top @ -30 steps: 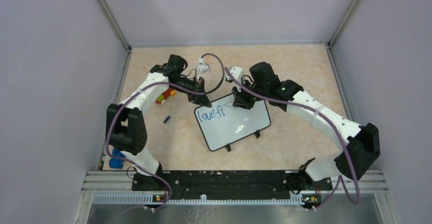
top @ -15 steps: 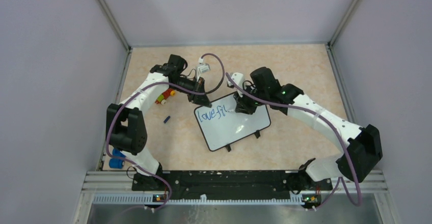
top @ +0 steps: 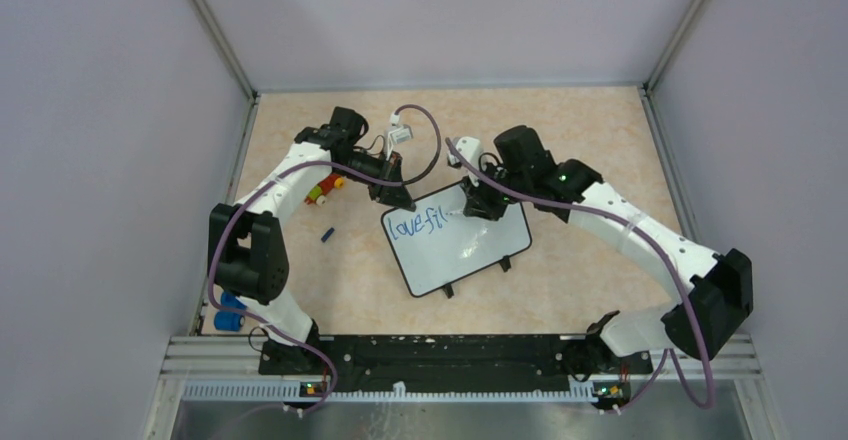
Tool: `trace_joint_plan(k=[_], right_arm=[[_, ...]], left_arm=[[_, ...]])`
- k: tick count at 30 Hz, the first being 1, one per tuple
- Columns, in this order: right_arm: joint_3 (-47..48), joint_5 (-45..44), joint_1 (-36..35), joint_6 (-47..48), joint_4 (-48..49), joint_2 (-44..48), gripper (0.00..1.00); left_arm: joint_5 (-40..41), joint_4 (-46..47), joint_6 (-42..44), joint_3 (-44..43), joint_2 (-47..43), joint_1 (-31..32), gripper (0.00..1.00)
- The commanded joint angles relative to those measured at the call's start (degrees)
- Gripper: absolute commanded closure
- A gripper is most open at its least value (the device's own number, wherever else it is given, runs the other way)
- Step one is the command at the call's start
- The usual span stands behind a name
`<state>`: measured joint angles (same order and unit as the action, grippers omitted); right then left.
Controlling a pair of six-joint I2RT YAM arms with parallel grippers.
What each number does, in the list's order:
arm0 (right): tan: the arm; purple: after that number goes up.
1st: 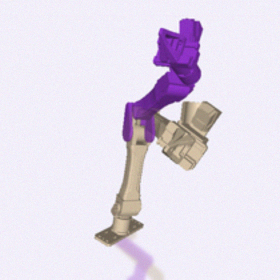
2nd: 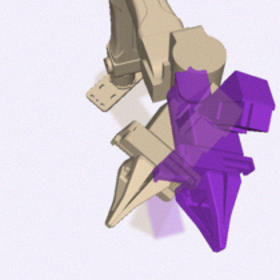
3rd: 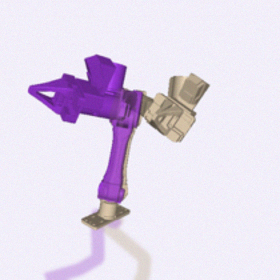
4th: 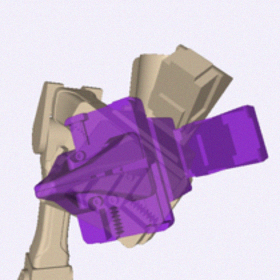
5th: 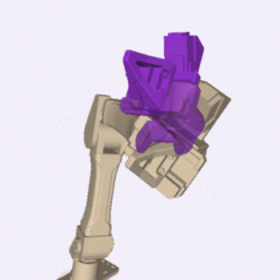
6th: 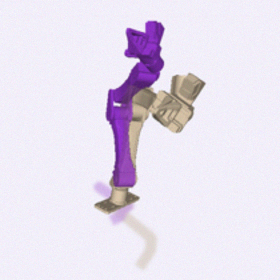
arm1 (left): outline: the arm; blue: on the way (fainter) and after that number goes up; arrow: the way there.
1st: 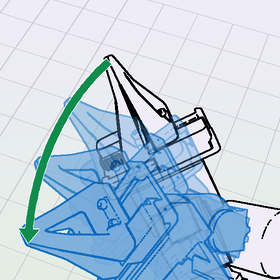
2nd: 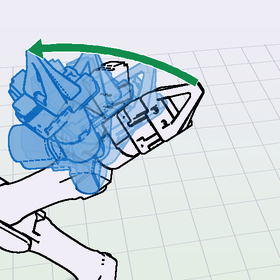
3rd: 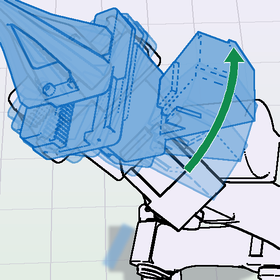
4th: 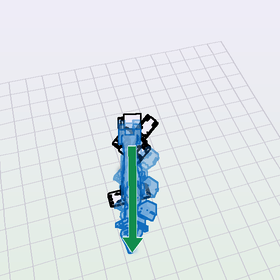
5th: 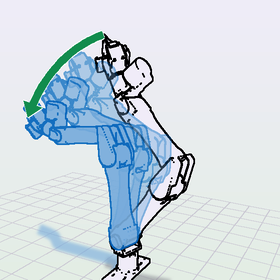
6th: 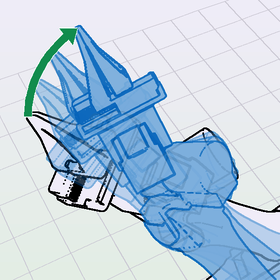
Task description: Write a sentence on the whiteboard
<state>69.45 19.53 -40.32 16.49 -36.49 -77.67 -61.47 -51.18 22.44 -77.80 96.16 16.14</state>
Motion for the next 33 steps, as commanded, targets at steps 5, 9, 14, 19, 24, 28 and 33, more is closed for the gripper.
trace_joint_plan(k=[5,9,14,19,24,28,33], right_arm=[[6.3,-1.1,0.4,0.6,1.8,0.8,1.0],[6.8,-1.3,0.4,0.5,2.3,-0.6,1.0],[6.4,-2.8,0.4,0.8,3.0,-1.3,1.0],[5.5,-3.9,0.4,1.1,3.4,-2.0,1.0],[4.0,-4.0,0.4,1.3,3.6,-2.0,1.0],[2.3,-3.7,0.4,1.2,3.6,-1.2,1.0],[-0.5,-3.0,0.4,0.8,4.0,-0.2,1.0]], left_arm=[[-1.3,-0.5,1.3,-1.5,-0.5,1.1,1.0],[-1.2,-0.6,1.4,-1.6,-0.5,1.1,1.0],[-1.3,-0.6,1.4,-1.4,-0.6,1.1,1.0],[-1.5,-0.6,1.5,-1.5,-0.6,1.1,1.0],[-1.4,-0.5,1.6,-1.2,-0.8,1.1,1.0],[-1.3,-0.5,1.6,-1.2,-0.6,1.1,1.0],[-1.4,-0.5,1.6,-1.2,-0.6,1.1,1.0]])
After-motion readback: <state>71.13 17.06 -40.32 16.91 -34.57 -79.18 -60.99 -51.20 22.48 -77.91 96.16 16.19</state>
